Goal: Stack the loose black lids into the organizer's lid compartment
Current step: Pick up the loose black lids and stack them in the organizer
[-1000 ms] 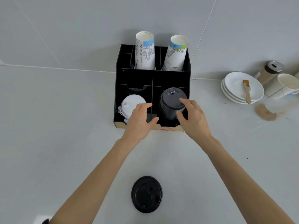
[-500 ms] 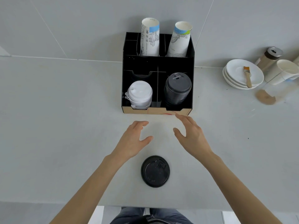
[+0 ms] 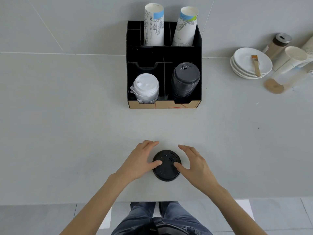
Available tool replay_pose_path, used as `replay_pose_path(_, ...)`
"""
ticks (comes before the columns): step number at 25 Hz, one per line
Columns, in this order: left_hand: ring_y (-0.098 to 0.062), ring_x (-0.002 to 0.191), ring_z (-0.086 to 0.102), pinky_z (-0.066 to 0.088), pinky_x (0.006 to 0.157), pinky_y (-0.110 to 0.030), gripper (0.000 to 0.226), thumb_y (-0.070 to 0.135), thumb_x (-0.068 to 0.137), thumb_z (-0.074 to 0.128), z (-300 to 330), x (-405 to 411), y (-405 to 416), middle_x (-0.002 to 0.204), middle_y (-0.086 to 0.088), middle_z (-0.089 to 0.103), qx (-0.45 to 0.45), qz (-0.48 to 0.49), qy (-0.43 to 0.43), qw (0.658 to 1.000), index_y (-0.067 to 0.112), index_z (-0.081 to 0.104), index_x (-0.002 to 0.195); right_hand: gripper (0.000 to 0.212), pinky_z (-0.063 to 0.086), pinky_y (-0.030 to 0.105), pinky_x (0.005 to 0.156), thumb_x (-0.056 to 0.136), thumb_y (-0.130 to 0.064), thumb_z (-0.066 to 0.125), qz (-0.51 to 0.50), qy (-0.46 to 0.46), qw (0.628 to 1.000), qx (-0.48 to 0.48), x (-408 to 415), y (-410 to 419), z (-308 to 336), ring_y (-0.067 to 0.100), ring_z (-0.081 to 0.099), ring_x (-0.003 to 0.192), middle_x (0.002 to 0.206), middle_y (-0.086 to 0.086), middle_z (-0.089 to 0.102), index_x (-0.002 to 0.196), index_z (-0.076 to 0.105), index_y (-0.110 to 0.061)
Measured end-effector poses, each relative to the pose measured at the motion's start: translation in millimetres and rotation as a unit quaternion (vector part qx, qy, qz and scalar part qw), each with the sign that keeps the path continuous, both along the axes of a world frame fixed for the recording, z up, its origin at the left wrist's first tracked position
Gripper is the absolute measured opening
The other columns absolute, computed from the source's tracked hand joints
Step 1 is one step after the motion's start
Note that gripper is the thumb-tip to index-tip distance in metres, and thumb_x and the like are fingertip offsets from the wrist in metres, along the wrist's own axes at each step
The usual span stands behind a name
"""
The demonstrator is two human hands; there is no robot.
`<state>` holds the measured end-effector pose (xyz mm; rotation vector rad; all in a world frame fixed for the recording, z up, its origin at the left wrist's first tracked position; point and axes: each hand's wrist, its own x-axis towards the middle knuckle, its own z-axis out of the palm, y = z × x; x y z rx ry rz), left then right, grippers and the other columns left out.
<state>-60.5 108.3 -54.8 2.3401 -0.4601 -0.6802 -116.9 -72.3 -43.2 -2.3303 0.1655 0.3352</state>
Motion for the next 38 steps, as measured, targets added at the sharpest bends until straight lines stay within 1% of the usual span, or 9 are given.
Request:
replay_pose_path(7, -0.019, 0.130, 0.027, 0.027, 0.111, -0.035, 0.073, 0.036, 0.080, 0.060, -7, -9, 8, 0.144, -0.001, 0.028, 0.041, -0.066, 0.020, 0.997, 0.024, 0.018, 0.138, 0.069, 0.032, 0.026, 0.101, 0.079, -0.028, 0.063, 0.008, 0.033, 0.999, -0.022, -21, 9, -10, 0.018, 0.032, 0.125, 0.136, 0.002, 0.037, 0.136, 0.024, -0.020)
replay_pose_path(13, -0.020, 0.125, 0.031, 0.031, 0.108, -0.036, 0.072, 0.034, 0.079, 0.061, -10, -10, 6, 0.139, -0.002, 0.031, 0.052, -0.089, 0.007, 0.995, 0.025, 0.020, 0.137, 0.064, 0.037, 0.027, 0.096, 0.079, -0.019, 0.063, -0.010, 0.026, 1.000, -0.015, -22, 14, -15, 0.020, 0.035, 0.119, 0.128, 0.008, 0.039, 0.134, 0.030, -0.018)
replay_pose_path(18, -0.019, 0.122, 0.035, 0.033, 0.107, -0.036, 0.068, 0.031, 0.080, 0.061, -11, -10, 4, 0.136, -0.003, 0.034, 0.038, -0.070, 0.005, 0.997, 0.022, 0.024, 0.136, 0.062, 0.034, 0.019, 0.092, 0.079, -0.015, 0.063, -0.022, 0.004, 1.000, 0.009, -19, 14, -18, 0.020, 0.042, 0.117, 0.126, 0.007, 0.042, 0.132, 0.033, -0.017)
replay_pose_path(23, -0.018, 0.123, 0.037, 0.034, 0.107, -0.034, 0.066, 0.032, 0.078, 0.064, -7, -5, 0, 0.134, -0.004, 0.035, -0.012, -0.018, -0.005, 1.000, 0.020, 0.029, 0.132, 0.058, 0.037, 0.023, 0.095, 0.081, -0.015, 0.062, -0.031, -0.041, 0.998, 0.030, -11, 5, -11, 0.017, 0.045, 0.114, 0.129, 0.000, 0.046, 0.131, 0.035, -0.018)
replay_pose_path(25, -0.017, 0.124, 0.037, 0.034, 0.107, -0.034, 0.065, 0.032, 0.077, 0.065, -4, -1, -4, 0.135, -0.002, 0.035, -0.031, -0.002, -0.020, 0.999, 0.020, 0.030, 0.130, 0.054, 0.041, 0.017, 0.094, 0.082, -0.014, 0.061, -0.031, -0.062, 0.997, 0.045, -6, 0, -7, 0.010, 0.046, 0.108, 0.127, -0.004, 0.047, 0.130, 0.037, -0.018)
replay_pose_path(27, -0.016, 0.123, 0.039, 0.035, 0.106, -0.032, 0.065, 0.032, 0.077, 0.065, 1, 2, -10, 0.136, -0.002, 0.036, -0.050, 0.016, -0.035, 0.998, 0.019, 0.030, 0.130, 0.053, 0.037, 0.000, 0.084, 0.083, -0.013, 0.059, -0.031, -0.076, 0.995, 0.050, 1, -3, -2, 0.006, 0.046, 0.106, 0.129, -0.003, 0.046, 0.130, 0.038, -0.017)
replay_pose_path(29, -0.015, 0.121, 0.041, 0.034, 0.101, -0.026, 0.064, 0.031, 0.077, 0.066, 7, 6, -17, 0.134, -0.002, 0.037, -0.065, 0.040, -0.054, 0.996, 0.018, 0.031, 0.129, 0.051, 0.033, -0.009, 0.080, 0.083, -0.010, 0.059, -0.043, -0.090, 0.993, 0.057, 9, -7, 3, 0.007, 0.047, 0.106, 0.130, 0.000, 0.047, 0.129, 0.039, -0.014)
replay_pose_path(33, -0.015, 0.115, 0.045, 0.033, 0.091, -0.019, 0.063, 0.031, 0.076, 0.067, 19, 14, -34, 0.131, -0.005, 0.038, -0.084, 0.085, -0.093, 0.988, 0.016, 0.033, 0.127, 0.045, 0.034, -0.008, 0.083, 0.083, -0.006, 0.057, -0.074, -0.124, 0.986, 0.085, 27, -17, 17, 0.011, 0.051, 0.104, 0.127, 0.004, 0.052, 0.126, 0.045, -0.011)
replay_pose_path(38, -0.012, 0.105, 0.047, 0.036, 0.086, -0.017, 0.063, 0.029, 0.075, 0.068, 36, 29, -57, 0.130, -0.006, 0.037, -0.117, 0.126, -0.115, 0.978, 0.014, 0.034, 0.126, 0.039, 0.035, -0.007, 0.083, 0.084, -0.006, 0.054, -0.109, -0.136, 0.976, 0.128, 54, -29, 37, 0.015, 0.055, 0.103, 0.115, -0.006, 0.051, 0.122, 0.049, -0.013)
